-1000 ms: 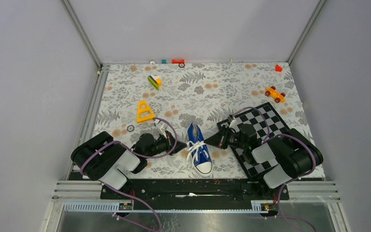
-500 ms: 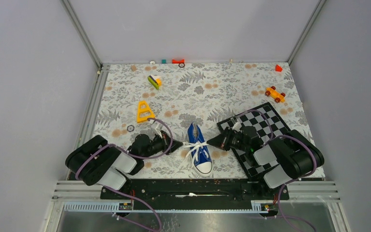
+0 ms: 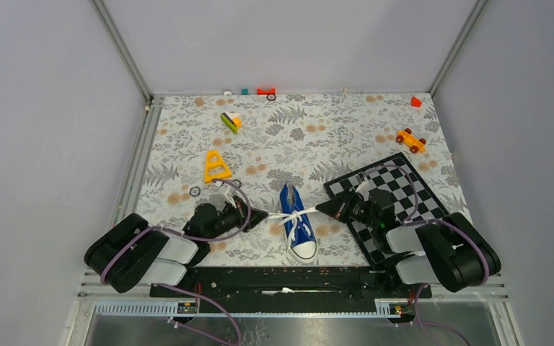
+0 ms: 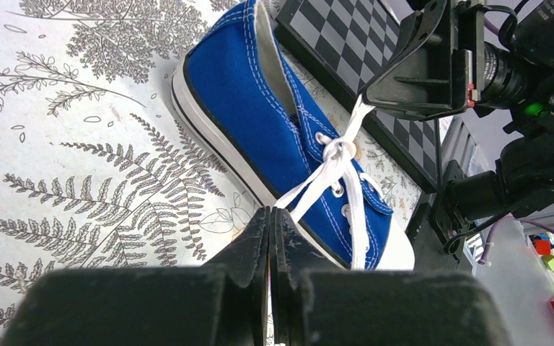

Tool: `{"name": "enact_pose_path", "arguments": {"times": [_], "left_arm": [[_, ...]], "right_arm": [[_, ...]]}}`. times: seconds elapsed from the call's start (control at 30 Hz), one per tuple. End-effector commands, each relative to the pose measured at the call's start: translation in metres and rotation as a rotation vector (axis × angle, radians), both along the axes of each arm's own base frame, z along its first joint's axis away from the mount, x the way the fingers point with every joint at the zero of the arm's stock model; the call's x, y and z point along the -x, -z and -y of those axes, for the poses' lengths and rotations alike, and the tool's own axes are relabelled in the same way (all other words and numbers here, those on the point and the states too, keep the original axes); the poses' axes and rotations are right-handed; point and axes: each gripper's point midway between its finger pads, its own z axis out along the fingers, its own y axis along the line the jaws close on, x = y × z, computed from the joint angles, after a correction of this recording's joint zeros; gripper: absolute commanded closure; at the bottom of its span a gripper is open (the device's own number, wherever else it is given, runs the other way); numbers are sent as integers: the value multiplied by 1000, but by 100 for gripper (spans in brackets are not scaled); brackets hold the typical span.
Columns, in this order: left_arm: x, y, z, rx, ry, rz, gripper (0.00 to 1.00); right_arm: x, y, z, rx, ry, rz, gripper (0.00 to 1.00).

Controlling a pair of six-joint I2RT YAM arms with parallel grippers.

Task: Tie the shoes
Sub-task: Tie the shoelace on the shoe.

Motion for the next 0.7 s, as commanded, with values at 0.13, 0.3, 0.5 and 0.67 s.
{"name": "enact_pose_path", "arguments": {"times": [0.13, 0.3, 0.5, 0.67], "left_arm": [[0, 4, -18, -26, -71, 24, 100], [-2, 12, -26, -66, -106, 7, 100], [-3, 27, -35, -121, -145, -34, 100], [-3, 37, -36, -134, -159, -75, 100]], "right_arm": [[-12, 0, 19, 66, 84, 28, 100], [-14, 3, 27, 89, 105, 12, 100], [-13, 10, 30, 102, 108, -6, 100], [-13, 17, 32, 113, 108, -18, 100]]}}
